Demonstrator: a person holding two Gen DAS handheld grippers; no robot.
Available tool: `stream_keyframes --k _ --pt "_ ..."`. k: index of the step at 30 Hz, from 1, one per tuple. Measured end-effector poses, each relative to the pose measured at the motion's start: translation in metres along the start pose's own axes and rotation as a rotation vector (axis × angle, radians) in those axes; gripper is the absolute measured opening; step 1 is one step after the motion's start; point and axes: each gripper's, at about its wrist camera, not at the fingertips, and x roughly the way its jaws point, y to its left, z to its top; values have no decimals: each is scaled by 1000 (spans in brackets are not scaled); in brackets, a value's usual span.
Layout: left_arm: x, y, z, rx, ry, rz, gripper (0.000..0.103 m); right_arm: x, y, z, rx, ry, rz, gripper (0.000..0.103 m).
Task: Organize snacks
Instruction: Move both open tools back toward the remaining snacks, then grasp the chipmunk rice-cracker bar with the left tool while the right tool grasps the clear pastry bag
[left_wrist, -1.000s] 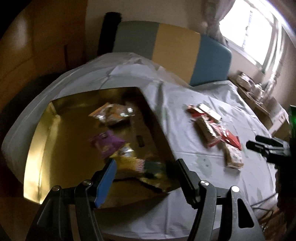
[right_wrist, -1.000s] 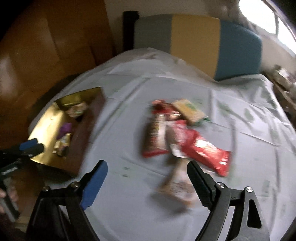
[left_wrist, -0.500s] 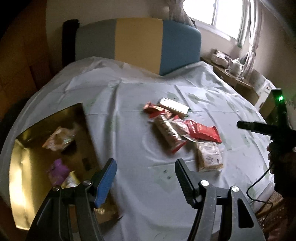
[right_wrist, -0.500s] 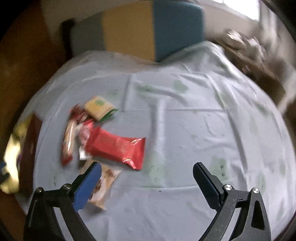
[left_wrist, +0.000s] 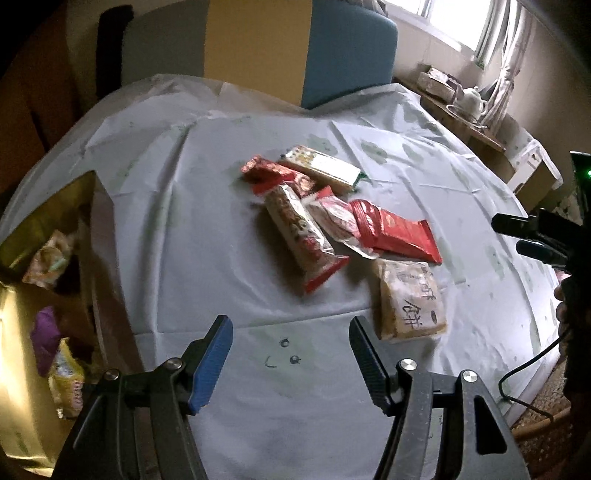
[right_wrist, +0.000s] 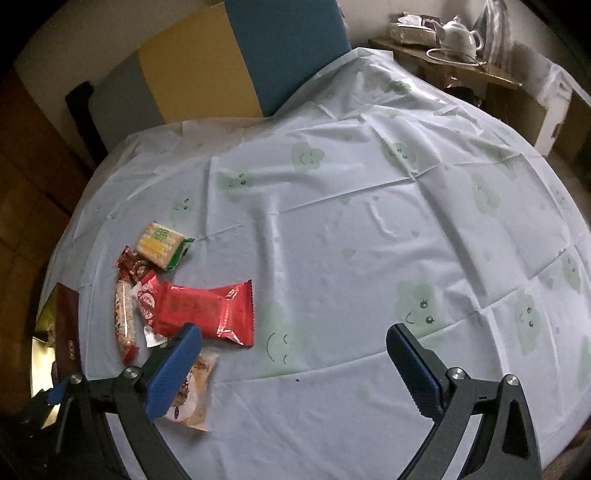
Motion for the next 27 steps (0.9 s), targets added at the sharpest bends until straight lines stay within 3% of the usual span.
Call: stream_keyframes --k 11,23,27 --pt "15 -4 22 -41 12 -19 50 -5 4 1 -35 -18 -30 101" --pt "42 1 57 -143 31 -58 48 -6 5 3 -40 -29 -34 101" --pt "55 0 70 -145 34 -37 48 -6 5 4 -38 -29 -29 101"
